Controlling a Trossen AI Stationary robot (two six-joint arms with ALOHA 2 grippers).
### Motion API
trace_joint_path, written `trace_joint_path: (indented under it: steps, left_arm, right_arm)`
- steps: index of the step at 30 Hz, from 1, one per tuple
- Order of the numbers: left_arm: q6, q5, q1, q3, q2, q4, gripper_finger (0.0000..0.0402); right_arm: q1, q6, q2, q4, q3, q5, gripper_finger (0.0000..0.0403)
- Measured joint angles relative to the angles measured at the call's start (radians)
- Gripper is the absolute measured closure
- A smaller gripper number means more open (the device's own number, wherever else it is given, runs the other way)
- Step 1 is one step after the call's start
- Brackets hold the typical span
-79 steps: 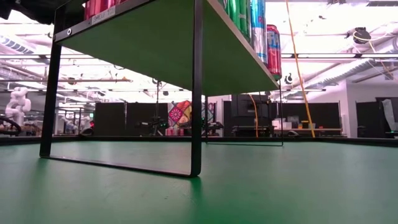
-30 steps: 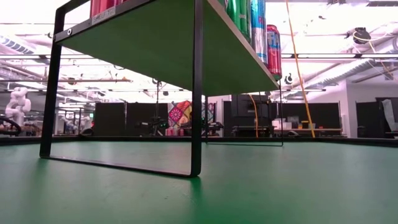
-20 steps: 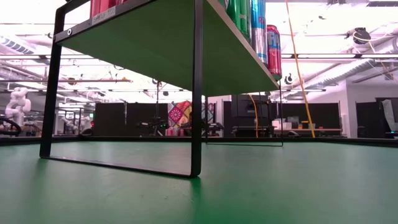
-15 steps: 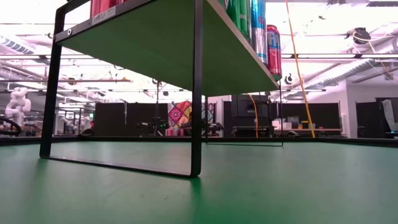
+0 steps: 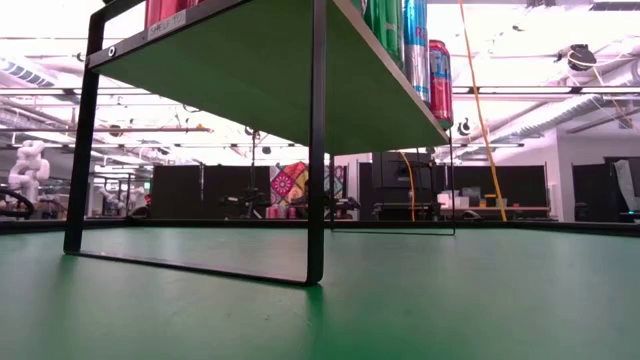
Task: Sort soda cans
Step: Return to Home Position
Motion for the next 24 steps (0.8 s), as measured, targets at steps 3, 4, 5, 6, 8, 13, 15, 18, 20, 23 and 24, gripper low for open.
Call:
trace_joint_path:
  steps: [3, 4, 5, 6, 8, 13, 15, 18, 20, 23, 24]
  left_arm:
    - [0.001, 0.000, 0.000, -0.013, 0.000, -0.002, 0.0389]
    - [0.002, 0.000, 0.000, -0.019, 0.001, -0.002, 0.0389]
    - [0.002, 0.000, 0.000, -0.024, 0.002, -0.002, 0.0389]
    - [0.002, 0.000, 0.000, -0.031, 0.005, 0.001, 0.0389]
    - [0.003, 0.004, 0.000, -0.049, 0.013, 0.002, 0.0389]
    - [0.039, 0.043, 0.000, -0.136, 0.026, 0.091, 0.0389]
    - [0.037, 0.044, 0.000, -0.156, 0.025, 0.095, 0.0389]
    - [0.031, 0.044, 0.000, -0.172, 0.023, 0.094, 0.0389]
    - [0.042, 0.045, 0.000, -0.175, 0.023, 0.095, 0.0389]
    - [0.094, 0.045, 0.000, -0.176, 0.025, 0.093, 0.0389]
    - [0.106, 0.046, 0.000, -0.176, 0.025, 0.091, 0.0389]
  right_arm:
    - [0.016, 0.024, -0.039, 0.061, -0.118, 0.021, 0.0403]
    - [0.020, 0.029, -0.054, 0.096, -0.164, 0.021, 0.0403]
    - [0.022, 0.033, -0.072, 0.133, -0.215, 0.027, 0.0403]
    - [0.028, 0.038, -0.089, 0.173, -0.266, 0.046, 0.0403]
    - [0.042, 0.052, -0.132, 0.261, -0.380, 0.089, 0.0403]
    - [0.077, 0.071, -0.245, 0.542, -0.702, 0.125, 0.0403]
    - [0.089, 0.066, -0.281, 0.668, -0.828, 0.125, 0.0403]
    - [0.107, 0.047, -0.331, 0.832, -1.010, 0.125, 0.0403]
    - [0.116, 0.041, -0.363, 0.916, -1.127, 0.125, 0.0403]
    - [0.118, 0.036, -0.412, 1.046, -1.307, 0.122, 0.0403]
    - [0.118, 0.034, -0.430, 1.095, -1.371, 0.121, 0.0403]
